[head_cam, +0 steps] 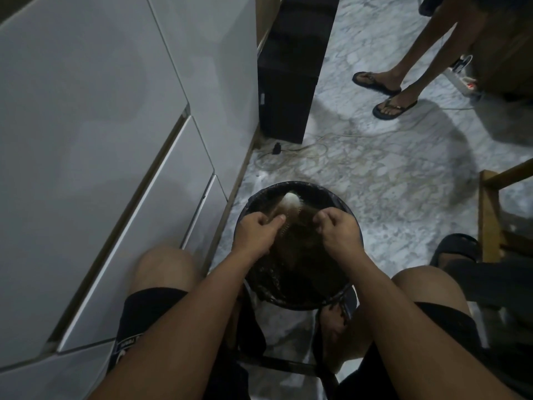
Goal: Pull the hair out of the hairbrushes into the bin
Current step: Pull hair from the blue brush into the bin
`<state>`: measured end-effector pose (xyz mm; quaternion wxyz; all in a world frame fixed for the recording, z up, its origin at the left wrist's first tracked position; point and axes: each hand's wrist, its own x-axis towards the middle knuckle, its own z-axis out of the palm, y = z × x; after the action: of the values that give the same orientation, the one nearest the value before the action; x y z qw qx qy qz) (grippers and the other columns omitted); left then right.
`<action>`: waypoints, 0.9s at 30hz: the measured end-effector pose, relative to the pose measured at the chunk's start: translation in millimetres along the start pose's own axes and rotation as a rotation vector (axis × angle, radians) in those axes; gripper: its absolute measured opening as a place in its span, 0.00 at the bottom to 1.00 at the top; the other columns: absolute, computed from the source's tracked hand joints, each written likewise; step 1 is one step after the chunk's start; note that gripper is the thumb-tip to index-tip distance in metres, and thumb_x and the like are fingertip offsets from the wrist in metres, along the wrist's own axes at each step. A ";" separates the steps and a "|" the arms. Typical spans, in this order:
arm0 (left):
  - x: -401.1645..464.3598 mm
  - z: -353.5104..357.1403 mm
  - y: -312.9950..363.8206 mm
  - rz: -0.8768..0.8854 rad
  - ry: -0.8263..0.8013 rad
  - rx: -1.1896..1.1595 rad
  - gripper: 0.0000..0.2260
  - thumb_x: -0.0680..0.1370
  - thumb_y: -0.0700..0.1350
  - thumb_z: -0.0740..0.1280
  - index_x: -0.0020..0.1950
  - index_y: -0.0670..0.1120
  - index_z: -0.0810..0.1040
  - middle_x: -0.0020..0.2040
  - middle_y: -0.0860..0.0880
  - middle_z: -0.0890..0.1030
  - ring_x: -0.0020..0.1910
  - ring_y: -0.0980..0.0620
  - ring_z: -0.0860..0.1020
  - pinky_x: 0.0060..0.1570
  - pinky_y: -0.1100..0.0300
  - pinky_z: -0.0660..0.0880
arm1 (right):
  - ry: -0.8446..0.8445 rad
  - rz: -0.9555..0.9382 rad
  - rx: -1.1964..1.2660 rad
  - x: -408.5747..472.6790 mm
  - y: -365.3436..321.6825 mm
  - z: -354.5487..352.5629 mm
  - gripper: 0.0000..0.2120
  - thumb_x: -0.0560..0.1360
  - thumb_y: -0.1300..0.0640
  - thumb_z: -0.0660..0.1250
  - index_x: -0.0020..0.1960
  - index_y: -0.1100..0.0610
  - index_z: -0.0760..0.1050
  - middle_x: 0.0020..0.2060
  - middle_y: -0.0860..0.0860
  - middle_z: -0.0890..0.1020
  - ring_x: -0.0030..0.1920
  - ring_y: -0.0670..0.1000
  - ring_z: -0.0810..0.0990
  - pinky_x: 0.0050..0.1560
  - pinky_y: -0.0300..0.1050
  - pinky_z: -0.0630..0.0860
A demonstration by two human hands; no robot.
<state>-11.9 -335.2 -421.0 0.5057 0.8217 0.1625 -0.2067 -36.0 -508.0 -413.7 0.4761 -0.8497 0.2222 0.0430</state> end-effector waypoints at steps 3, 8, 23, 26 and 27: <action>4.6 -8.3 0.9 -0.123 0.116 -0.155 0.14 0.78 0.54 0.67 0.49 0.42 0.80 0.38 0.45 0.81 0.24 0.49 0.75 0.19 0.64 0.70 | 0.038 0.020 0.144 -1.2 0.6 -4.8 0.15 0.80 0.59 0.58 0.37 0.53 0.75 0.29 0.49 0.75 0.30 0.48 0.73 0.31 0.40 0.69; 7.1 -4.0 3.1 -0.098 -0.004 -0.250 0.22 0.74 0.57 0.70 0.56 0.40 0.81 0.45 0.40 0.84 0.21 0.49 0.75 0.26 0.59 0.71 | -0.049 0.067 0.156 -2.5 0.2 -10.0 0.10 0.79 0.57 0.62 0.41 0.53 0.78 0.34 0.51 0.80 0.37 0.51 0.78 0.40 0.44 0.73; 4.5 -3.2 3.4 -0.038 0.080 -0.176 0.19 0.76 0.57 0.69 0.44 0.40 0.78 0.31 0.44 0.79 0.22 0.51 0.75 0.26 0.63 0.71 | -0.403 0.067 -0.001 -13.6 -14.6 -0.5 0.13 0.81 0.56 0.59 0.41 0.54 0.77 0.34 0.50 0.77 0.35 0.50 0.74 0.36 0.43 0.69; 9.6 -8.1 2.6 -0.121 0.198 -0.331 0.16 0.77 0.55 0.69 0.42 0.42 0.78 0.32 0.44 0.79 0.22 0.50 0.74 0.25 0.62 0.70 | -0.406 0.141 -0.034 -9.2 -11.1 -4.5 0.14 0.81 0.58 0.56 0.40 0.54 0.75 0.34 0.50 0.77 0.32 0.48 0.72 0.32 0.41 0.67; 10.8 -9.4 2.7 -0.133 0.208 -0.375 0.15 0.77 0.55 0.70 0.42 0.42 0.78 0.32 0.44 0.78 0.22 0.50 0.74 0.25 0.61 0.70 | -0.385 0.167 -0.033 -7.7 -9.6 -4.8 0.13 0.81 0.60 0.57 0.40 0.55 0.75 0.34 0.51 0.77 0.32 0.48 0.72 0.32 0.41 0.67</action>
<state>0.3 -327.4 -420.6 0.6153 0.7178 0.3031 -0.1198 -39.5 -505.0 -401.3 0.4907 -0.8121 0.1960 0.2475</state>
